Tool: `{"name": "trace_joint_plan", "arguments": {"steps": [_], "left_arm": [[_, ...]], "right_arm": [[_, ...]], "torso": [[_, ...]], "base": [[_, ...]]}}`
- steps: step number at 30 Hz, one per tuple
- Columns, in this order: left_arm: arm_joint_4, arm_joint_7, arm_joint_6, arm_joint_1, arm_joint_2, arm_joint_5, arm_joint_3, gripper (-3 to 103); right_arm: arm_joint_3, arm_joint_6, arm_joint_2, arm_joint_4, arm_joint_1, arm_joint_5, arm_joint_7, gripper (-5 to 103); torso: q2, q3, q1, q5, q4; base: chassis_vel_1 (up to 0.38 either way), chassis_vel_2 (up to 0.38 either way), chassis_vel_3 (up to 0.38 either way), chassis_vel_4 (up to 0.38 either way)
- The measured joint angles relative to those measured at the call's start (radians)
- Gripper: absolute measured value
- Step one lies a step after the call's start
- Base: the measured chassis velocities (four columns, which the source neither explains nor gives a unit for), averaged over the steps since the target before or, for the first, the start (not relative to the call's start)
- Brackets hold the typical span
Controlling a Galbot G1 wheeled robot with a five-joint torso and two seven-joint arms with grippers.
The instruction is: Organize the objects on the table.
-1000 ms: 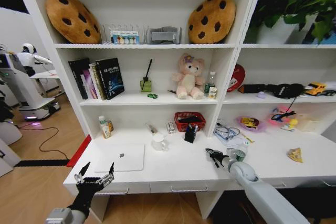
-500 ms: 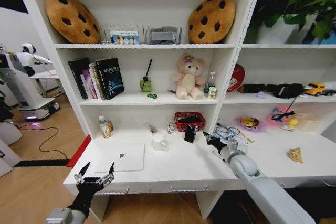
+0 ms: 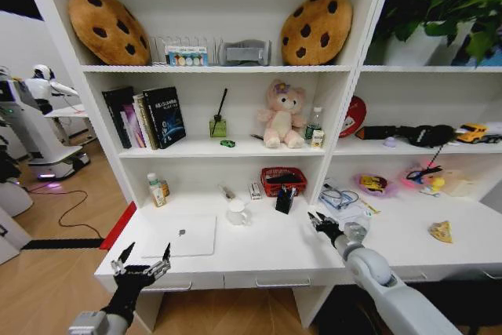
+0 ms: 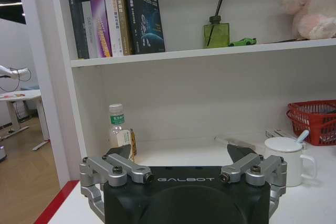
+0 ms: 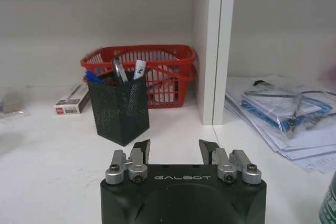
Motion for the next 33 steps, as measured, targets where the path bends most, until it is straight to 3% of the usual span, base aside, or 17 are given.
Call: {"name": "trace_joint_plan", "arguments": {"steps": [1, 3, 4, 8, 11, 19, 26, 29, 30, 33], "left_arm": [[0.0, 0.0, 0.0, 0.0, 0.0, 0.0, 0.0, 100], [0.0, 0.0, 0.0, 0.0, 0.0, 0.0, 0.0, 100], [0.0, 0.0, 0.0, 0.0, 0.0, 0.0, 0.0, 100], [0.0, 0.0, 0.0, 0.0, 0.0, 0.0, 0.0, 100], [0.0, 0.0, 0.0, 0.0, 0.0, 0.0, 0.0, 100], [0.0, 0.0, 0.0, 0.0, 0.0, 0.0, 0.0, 100], [0.0, 0.0, 0.0, 0.0, 0.0, 0.0, 0.0, 100], [0.0, 0.0, 0.0, 0.0, 0.0, 0.0, 0.0, 100], [0.0, 0.0, 0.0, 0.0, 0.0, 0.0, 0.0, 100], [0.0, 0.0, 0.0, 0.0, 0.0, 0.0, 0.0, 100]], "right_arm": [[0.001, 0.0, 0.0, -0.019, 0.005, -0.001, -0.001, 60], [0.003, 0.0, -0.001, -0.042, 0.013, -0.002, -0.007, 60], [0.006, 0.0, -0.005, -0.068, 0.023, 0.004, -0.019, 71], [0.01, -0.011, -0.017, -0.11, 0.035, 0.041, -0.049, 77], [0.016, -0.014, -0.03, -0.158, 0.043, 0.053, -0.111, 93], [0.006, -0.005, -0.033, -0.226, 0.07, 0.055, -0.158, 98], [-0.012, 0.008, -0.024, -0.27, 0.095, 0.058, -0.182, 78], [-0.016, 0.007, -0.024, -0.276, 0.1, 0.053, -0.192, 78], [-0.018, 0.005, -0.025, -0.277, 0.103, 0.05, -0.199, 60], [-0.018, 0.001, -0.026, -0.277, 0.104, 0.049, -0.205, 55]], "torso": [[0.0, 0.0, 0.0, 0.0001, 0.0], [0.0, 0.0, 0.0, 0.0002, 0.0], [0.0, 0.0, 0.0, 0.0001, 0.0001], [0.0, 0.0, 0.0, 0.0, 0.0001], [0.0, 0.0, 0.0, 0.0, -0.0001], [0.0, 0.0, 0.0, 0.0001, -0.0001], [0.0, 0.0, 0.0, -0.0001, 0.0], [0.0, 0.0, 0.0, -0.0001, -0.0001], [0.0, 0.0, 0.0, -0.0002, -0.0001], [0.0, 0.0, 0.0, -0.0002, 0.0]], "base": [[0.0, 0.0, 0.0, 0.0], [0.0, 0.0, 0.0, 0.0], [0.0, 0.0, 0.0, 0.0], [0.0, 0.0, 0.0, 0.0], [0.0, 0.0, 0.0, 0.0], [0.0, 0.0, 0.0, 0.0], [0.0, 0.0, 0.0, 0.0], [0.0, 0.0, 0.0, 0.0], [0.0, 0.0, 0.0, 0.0], [0.0, 0.0, 0.0, 0.0]]}}
